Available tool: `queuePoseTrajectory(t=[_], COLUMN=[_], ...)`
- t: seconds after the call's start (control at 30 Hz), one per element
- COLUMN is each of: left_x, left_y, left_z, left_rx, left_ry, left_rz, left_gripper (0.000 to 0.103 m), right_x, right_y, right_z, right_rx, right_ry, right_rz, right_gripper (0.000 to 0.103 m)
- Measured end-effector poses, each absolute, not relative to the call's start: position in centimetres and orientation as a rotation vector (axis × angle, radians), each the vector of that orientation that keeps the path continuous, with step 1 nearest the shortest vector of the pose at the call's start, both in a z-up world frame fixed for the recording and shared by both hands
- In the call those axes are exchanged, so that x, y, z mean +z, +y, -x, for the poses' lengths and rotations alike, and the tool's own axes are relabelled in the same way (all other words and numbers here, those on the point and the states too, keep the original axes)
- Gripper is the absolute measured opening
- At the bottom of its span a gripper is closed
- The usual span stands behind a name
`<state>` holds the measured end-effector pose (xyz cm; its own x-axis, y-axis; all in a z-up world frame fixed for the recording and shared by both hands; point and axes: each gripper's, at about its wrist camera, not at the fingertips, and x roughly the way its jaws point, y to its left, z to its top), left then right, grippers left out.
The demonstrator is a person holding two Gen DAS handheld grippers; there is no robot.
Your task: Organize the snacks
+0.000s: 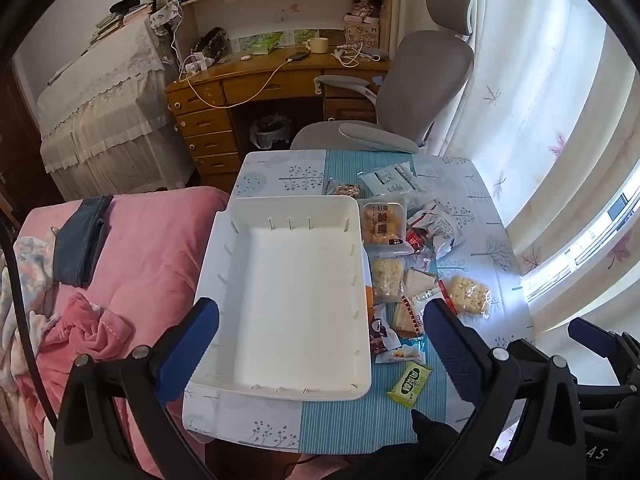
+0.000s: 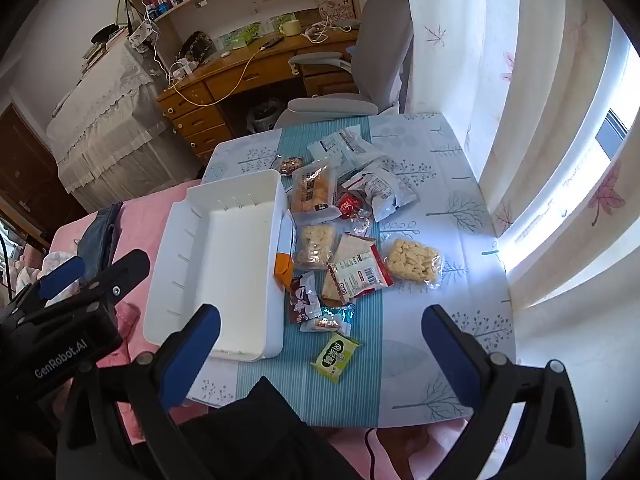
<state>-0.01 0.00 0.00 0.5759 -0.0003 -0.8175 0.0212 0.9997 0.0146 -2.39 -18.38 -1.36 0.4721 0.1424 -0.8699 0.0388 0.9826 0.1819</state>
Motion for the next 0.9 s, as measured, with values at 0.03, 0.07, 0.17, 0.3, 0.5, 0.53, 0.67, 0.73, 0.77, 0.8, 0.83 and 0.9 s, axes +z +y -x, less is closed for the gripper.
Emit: queuePoseTrajectory(t=[0.03, 0.07, 0.17, 0.3, 0.5, 0.53, 0.67, 0.73, 0.77, 0.8, 0.83, 0.9], left_x=[0.0, 0.0, 0.0, 0.0, -0.2, -0.4, -0.6, -0.6, -0.7, -0.6, -0.6, -0.6], left_y=[0.0, 0.0, 0.0, 0.0, 0.2, -0.4, -0.4, -0.6, -0.6, -0.3, 0.0, 0.2], left_z=[0.0, 0.0, 0.0, -0.1, -0.2, -0.4, -0.5, -0.6, -0.7, -0.9, -1.1, -1.1], left_rx=[-0.014, -0.013, -0.014, -0.014, -0.016, -0.016, -0.020, -0.022, -0.024, -0.030, -0.037, -0.047], left_ry=[0.957, 0.958, 0.960, 0.958, 0.960, 0.960, 0.958, 0.960, 0.962, 0.963, 0.964, 0.962], left_rz=[-0.021, -0.024, -0.023, -0.022, -0.012, -0.020, -0.020, -0.017, -0.016, -0.012, -0.007, -0.004], left_gripper=[0.102, 0.102, 0.102, 0.102, 0.101, 0.101, 0.100, 0.100, 0.100, 0.100, 0.100, 0.099], right_x=[-1.4, -1.4, -1.4, -1.3, -1.3, -1.3, -1.3, -1.3, -1.3, -1.3, -1.3, -1.4], right_y=[-18.4, -18.4, -18.4, -18.4, -18.3, -18.2, -18.2, -17.9, -17.8, -17.7, -17.6, -17.3], right_z=[2.4, 2.4, 2.3, 2.3, 2.1, 2.1, 2.0, 2.2, 2.3, 2.4, 2.5, 2.7], right_rx=[0.065, 0.067, 0.067, 0.069, 0.067, 0.067, 0.066, 0.065, 0.065, 0.065, 0.064, 0.064], right_ry=[1.076, 1.072, 1.072, 1.070, 1.072, 1.072, 1.071, 1.072, 1.072, 1.073, 1.072, 1.069], right_rz=[-0.188, -0.189, -0.188, -0.188, -0.189, -0.189, -0.188, -0.188, -0.188, -0.188, -0.188, -0.188], right_gripper=[0.101, 0.101, 0.101, 0.101, 0.101, 0.101, 0.101, 0.101, 0.101, 0.101, 0.101, 0.101])
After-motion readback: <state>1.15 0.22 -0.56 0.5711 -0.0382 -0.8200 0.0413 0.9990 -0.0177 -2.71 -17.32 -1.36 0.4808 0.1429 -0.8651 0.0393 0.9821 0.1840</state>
